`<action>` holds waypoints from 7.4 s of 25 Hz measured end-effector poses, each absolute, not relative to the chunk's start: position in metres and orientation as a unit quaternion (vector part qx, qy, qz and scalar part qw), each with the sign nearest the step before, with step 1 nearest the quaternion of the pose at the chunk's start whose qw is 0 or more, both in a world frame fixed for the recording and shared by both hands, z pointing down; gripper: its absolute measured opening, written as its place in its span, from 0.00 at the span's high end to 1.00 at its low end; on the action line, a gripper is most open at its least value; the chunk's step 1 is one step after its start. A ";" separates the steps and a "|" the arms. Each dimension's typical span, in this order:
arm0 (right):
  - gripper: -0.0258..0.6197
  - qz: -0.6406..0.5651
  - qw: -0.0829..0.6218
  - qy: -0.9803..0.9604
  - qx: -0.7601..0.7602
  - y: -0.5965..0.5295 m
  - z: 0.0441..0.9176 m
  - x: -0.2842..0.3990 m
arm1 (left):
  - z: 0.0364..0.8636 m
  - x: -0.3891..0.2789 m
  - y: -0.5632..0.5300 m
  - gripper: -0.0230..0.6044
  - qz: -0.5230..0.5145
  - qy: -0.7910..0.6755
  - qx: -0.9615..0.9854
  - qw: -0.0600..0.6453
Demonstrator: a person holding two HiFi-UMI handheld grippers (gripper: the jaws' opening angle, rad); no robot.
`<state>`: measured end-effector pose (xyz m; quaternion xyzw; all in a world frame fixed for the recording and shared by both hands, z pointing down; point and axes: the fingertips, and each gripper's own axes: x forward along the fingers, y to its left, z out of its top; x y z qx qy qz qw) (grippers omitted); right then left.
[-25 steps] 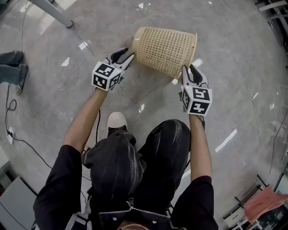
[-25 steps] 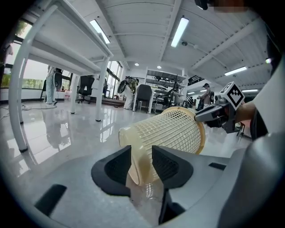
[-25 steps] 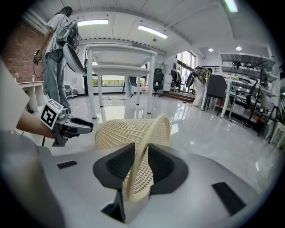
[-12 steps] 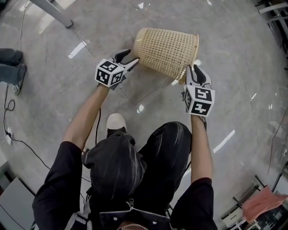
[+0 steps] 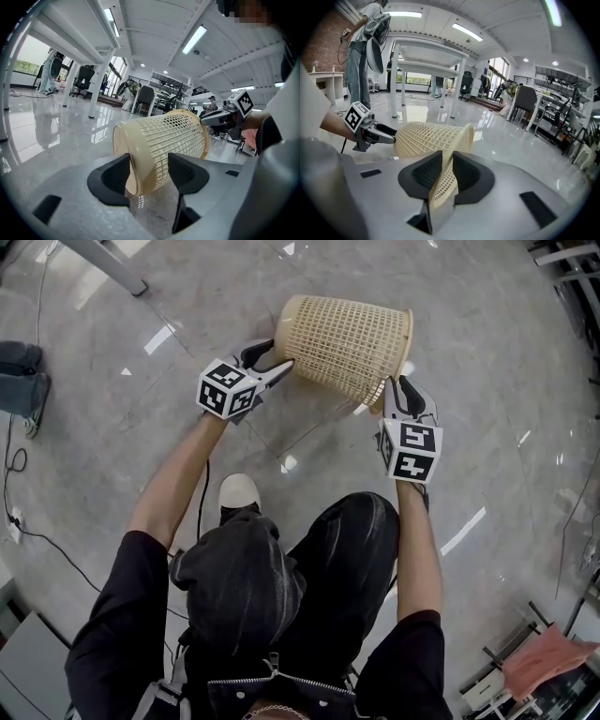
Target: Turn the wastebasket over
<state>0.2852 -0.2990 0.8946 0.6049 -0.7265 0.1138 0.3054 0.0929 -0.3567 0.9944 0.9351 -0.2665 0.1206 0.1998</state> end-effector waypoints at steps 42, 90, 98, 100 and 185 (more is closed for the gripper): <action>0.81 0.193 0.287 -0.790 0.506 -0.330 0.935 0.195 | 0.855 -0.014 -0.367 0.58 0.115 -0.346 0.931 0.023; 0.80 0.273 0.294 -0.733 0.550 -0.284 0.986 0.282 | 0.832 0.084 -0.340 0.74 0.046 -0.248 0.959 0.128; 0.80 0.171 0.156 -0.811 0.537 -0.332 0.848 0.234 | 0.834 0.108 -0.330 0.74 0.059 -0.223 0.967 0.112; 0.80 0.161 0.140 -0.837 0.505 -0.338 0.821 0.209 | 0.835 0.117 -0.326 0.74 0.058 -0.215 0.968 0.117; 0.92 0.116 0.224 -0.815 0.521 -0.313 0.682 0.185 | 0.680 0.039 -0.321 0.96 0.078 -0.292 0.949 0.092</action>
